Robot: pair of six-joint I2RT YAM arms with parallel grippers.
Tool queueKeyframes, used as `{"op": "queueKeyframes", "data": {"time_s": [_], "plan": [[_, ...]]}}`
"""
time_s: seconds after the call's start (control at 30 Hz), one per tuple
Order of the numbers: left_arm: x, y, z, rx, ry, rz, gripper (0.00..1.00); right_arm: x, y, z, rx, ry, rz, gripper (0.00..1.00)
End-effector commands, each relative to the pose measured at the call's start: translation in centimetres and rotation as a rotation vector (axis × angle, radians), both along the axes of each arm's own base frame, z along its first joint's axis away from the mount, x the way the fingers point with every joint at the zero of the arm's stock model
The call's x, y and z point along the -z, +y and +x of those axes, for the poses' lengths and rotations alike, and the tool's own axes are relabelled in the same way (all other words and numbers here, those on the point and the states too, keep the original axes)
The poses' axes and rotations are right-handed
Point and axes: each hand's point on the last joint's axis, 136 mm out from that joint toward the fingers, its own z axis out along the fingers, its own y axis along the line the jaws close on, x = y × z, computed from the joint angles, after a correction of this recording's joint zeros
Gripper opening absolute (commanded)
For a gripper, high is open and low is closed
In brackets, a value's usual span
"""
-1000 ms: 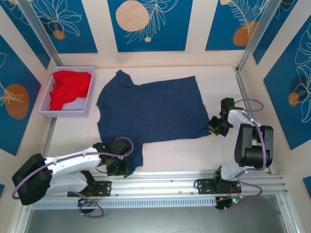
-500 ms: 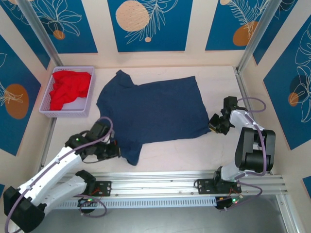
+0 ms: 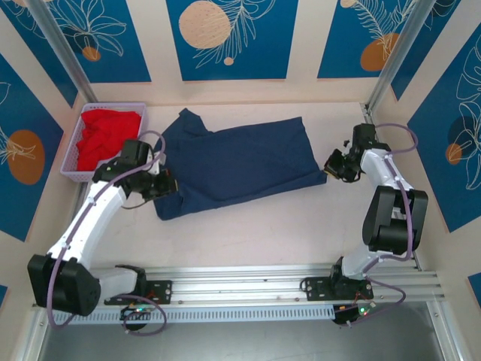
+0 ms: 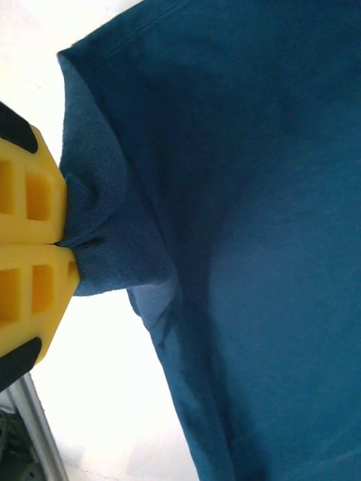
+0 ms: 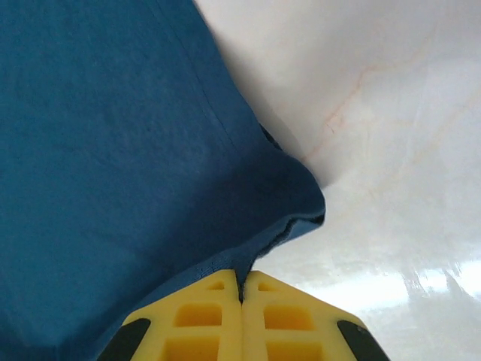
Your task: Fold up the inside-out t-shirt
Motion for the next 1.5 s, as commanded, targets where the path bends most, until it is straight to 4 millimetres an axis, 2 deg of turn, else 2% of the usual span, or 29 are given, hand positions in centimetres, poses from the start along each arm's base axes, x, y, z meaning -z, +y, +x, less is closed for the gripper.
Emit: {"op": "queueKeyframes", "data": {"time_s": [0.0,0.23,0.47,0.67,0.9,0.97,1.03,1.07,1.1,1.17,1.23,1.37,1.4,1.47], "plan": [[-1.9,0.3,3.7,0.019,-0.096,0.003,0.00,-0.5,0.7,1.4,-0.034,0.006,0.042,0.00],[-2.0,1.9,8.2,-0.021,-0.105,0.033,0.00,0.2,0.9,3.9,-0.062,0.035,-0.003,0.00],[-1.5,2.2,11.9,-0.020,-0.095,0.022,0.00,1.4,1.4,5.5,-0.080,0.057,-0.019,0.00],[-0.2,2.6,14.6,-0.032,-0.067,0.024,0.00,2.1,1.4,7.4,-0.085,0.070,-0.046,0.00],[3.2,3.7,18.4,-0.074,-0.010,0.047,0.00,3.2,0.2,11.1,-0.060,0.077,-0.086,0.01],[4.2,3.9,19.9,-0.086,-0.004,0.046,0.00,3.6,0.1,12.5,-0.057,0.067,-0.082,0.06],[5.3,4.2,21.4,-0.103,0.011,0.057,0.00,4.0,0.5,14.3,-0.068,0.042,-0.057,0.19],[5.8,4.5,22.1,-0.115,0.018,0.071,0.03,4.0,0.9,15.1,-0.079,0.028,-0.035,0.25],[6.2,4.7,22.8,-0.123,0.022,0.082,0.14,3.7,1.4,15.9,-0.096,0.007,-0.006,0.29],[6.7,5.4,23.6,-0.140,0.032,0.107,0.20,2.8,1.8,16.6,-0.121,-0.012,0.010,0.35],[6.6,6.2,23.8,-0.163,0.031,0.146,0.34,1.6,1.5,16.7,-0.132,-0.037,-0.023,0.40],[5.1,7.8,22.3,-0.228,-0.020,0.219,0.51,-0.8,2.3,14.4,-0.145,-0.075,-0.061,0.42],[4.7,7.5,21.4,-0.237,-0.037,0.209,0.54,-1.0,3.1,13.4,-0.155,-0.087,-0.056,0.43],[4.6,5.8,19.0,-0.228,-0.065,0.158,0.56,-0.9,5.1,11.4,-0.180,-0.104,-0.035,0.43]]}}
